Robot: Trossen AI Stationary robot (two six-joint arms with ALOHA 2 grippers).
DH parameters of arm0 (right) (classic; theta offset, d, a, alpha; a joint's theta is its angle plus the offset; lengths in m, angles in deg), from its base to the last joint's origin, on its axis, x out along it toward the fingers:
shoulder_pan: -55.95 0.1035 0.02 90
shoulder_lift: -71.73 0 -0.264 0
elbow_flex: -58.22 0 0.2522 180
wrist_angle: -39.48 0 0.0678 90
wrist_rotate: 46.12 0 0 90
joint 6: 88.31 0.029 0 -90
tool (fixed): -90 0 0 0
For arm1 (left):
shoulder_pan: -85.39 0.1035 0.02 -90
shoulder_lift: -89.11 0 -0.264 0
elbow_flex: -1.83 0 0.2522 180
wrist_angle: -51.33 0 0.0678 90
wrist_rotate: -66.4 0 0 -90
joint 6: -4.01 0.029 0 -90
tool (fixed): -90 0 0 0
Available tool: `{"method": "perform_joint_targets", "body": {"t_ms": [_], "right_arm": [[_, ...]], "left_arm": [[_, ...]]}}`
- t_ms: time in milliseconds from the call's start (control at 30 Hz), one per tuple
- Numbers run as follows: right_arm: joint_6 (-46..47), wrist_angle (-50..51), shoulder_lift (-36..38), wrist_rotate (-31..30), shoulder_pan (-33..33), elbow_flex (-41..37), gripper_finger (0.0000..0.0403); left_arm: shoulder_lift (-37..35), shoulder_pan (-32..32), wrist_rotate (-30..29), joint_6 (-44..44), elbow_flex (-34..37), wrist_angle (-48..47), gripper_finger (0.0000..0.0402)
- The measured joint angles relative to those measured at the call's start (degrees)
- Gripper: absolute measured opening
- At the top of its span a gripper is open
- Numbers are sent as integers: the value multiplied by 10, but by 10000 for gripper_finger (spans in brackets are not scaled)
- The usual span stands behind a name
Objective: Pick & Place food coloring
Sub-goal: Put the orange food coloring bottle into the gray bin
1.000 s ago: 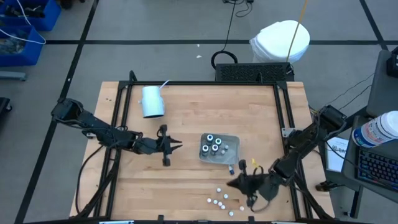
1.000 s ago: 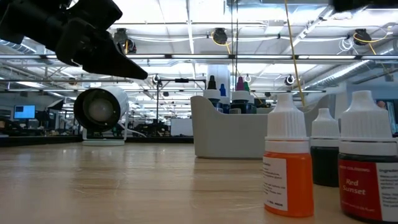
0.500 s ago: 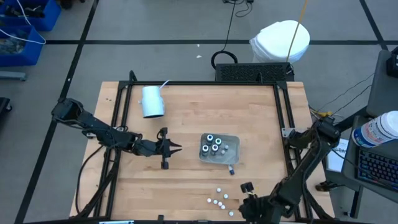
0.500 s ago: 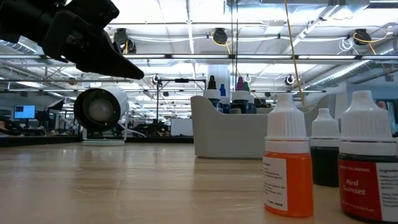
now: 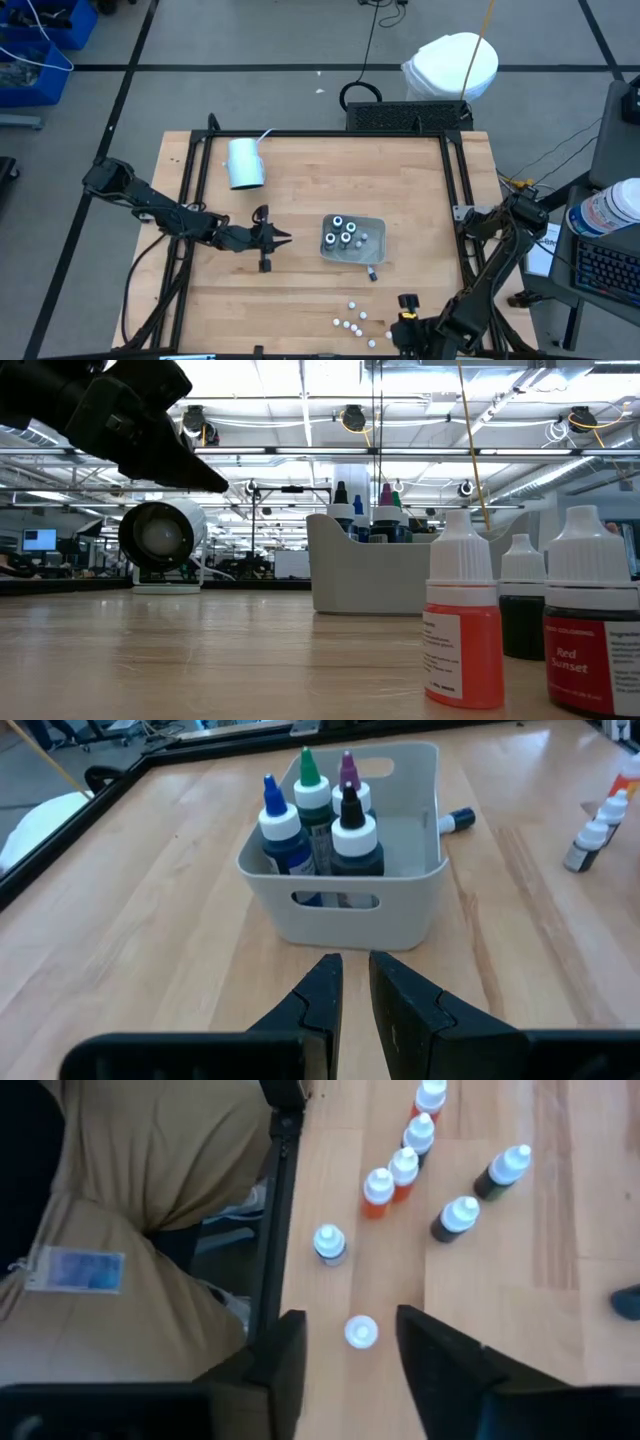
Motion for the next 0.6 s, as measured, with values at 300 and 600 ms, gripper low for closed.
{"method": "perform_joint_targets", "body": {"t_ms": [300,600], "right_arm": [[-52,-27,0,-18,-3,-5,218],[-39,-60,0,17,-1,-58,208]], "left_arm": [[0,0,0,0,0,-18,63],[0,0,0,-1,0,-18,63]]}}
